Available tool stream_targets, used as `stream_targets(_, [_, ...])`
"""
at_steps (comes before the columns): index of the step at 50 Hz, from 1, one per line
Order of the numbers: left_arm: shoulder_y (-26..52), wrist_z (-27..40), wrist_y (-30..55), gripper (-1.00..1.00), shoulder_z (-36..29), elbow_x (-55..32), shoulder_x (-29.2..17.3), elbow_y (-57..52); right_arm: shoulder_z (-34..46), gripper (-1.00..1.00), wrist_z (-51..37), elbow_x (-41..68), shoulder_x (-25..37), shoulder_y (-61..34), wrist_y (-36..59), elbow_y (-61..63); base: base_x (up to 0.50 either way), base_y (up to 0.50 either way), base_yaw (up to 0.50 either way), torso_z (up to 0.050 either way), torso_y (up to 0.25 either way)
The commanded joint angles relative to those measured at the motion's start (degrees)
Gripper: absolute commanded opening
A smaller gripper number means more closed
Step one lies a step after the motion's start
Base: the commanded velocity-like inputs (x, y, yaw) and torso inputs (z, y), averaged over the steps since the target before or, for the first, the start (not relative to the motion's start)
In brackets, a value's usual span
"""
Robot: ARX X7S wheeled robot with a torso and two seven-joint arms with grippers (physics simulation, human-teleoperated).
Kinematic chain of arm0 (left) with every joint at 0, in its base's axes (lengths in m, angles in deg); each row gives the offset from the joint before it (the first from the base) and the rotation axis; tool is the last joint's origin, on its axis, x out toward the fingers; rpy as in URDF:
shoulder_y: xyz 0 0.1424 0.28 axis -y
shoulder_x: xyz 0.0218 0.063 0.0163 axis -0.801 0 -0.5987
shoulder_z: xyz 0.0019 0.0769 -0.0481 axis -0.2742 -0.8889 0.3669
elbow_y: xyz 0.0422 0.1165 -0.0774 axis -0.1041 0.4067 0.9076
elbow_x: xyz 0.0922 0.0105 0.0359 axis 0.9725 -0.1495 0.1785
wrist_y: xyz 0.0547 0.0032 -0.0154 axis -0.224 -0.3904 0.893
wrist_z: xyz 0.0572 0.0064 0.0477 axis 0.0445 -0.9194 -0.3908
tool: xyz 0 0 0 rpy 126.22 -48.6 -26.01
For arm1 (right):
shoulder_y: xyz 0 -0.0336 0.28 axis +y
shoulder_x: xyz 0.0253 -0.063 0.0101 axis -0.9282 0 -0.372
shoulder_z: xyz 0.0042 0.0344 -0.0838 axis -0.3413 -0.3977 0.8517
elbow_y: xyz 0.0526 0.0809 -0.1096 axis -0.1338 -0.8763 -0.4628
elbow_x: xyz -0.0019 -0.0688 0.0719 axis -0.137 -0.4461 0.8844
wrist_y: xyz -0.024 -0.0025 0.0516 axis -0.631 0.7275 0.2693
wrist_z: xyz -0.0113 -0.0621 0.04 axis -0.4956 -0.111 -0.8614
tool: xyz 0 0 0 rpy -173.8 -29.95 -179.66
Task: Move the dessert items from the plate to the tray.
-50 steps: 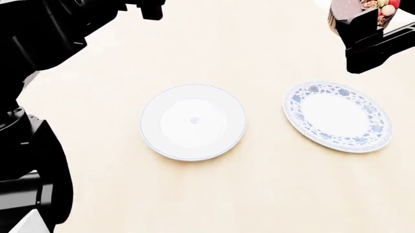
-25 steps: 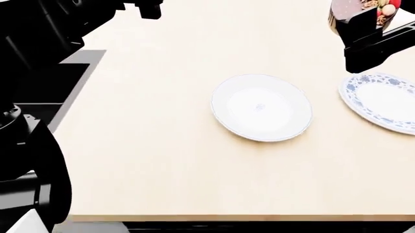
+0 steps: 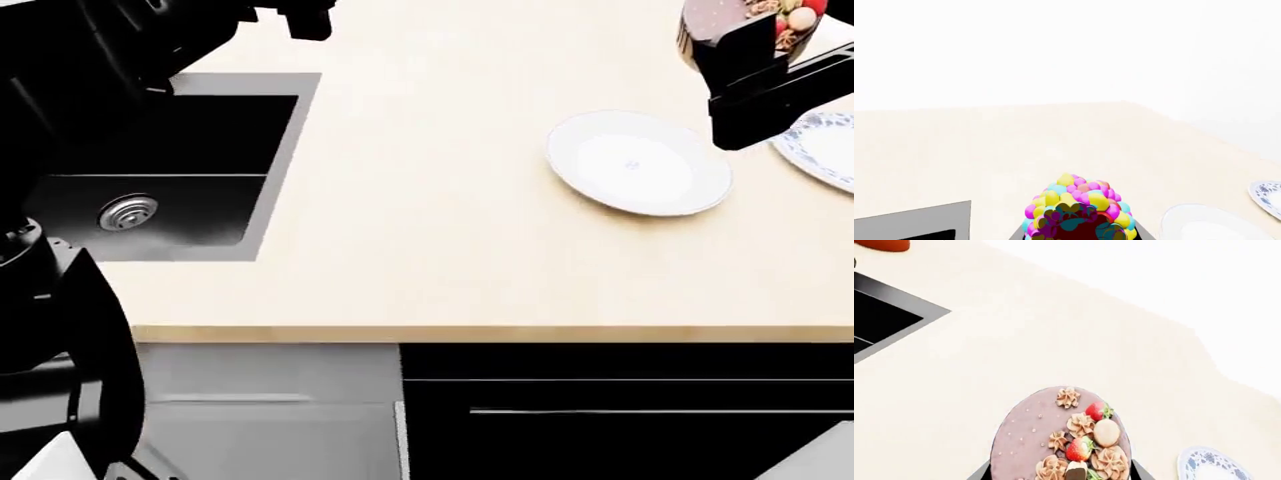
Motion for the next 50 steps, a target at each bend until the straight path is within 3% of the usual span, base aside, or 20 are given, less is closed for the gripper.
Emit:
stream_targets(1, [-0.2,0.1,-0.1,-1.0,0.4,-0.5,0.3,-0.1,-0.4,-1.0,0.7,-1.9,-0.1,-1.1,0.6,0.1,-0.24,0.5,0.0,0.0,0.0])
stream_targets(14, [0.0,0.5,0.2,-1.0,0.5,-1.2,0.2,-0.5,0.0,-1.0,0.3,-1.6,0.1,-1.8,0.5,0.4,-0.16,0.5,0.0,0.0,0.0])
stream_targets(50, [-0.1,1.3,-0.1,-1.0,0.9,-2.8,-0.4,-0.5,1.8,-1.0,0.0,-1.1,-0.3,-3.4,0.5,0.2,0.0,0.5,0.0,0.0,0.0])
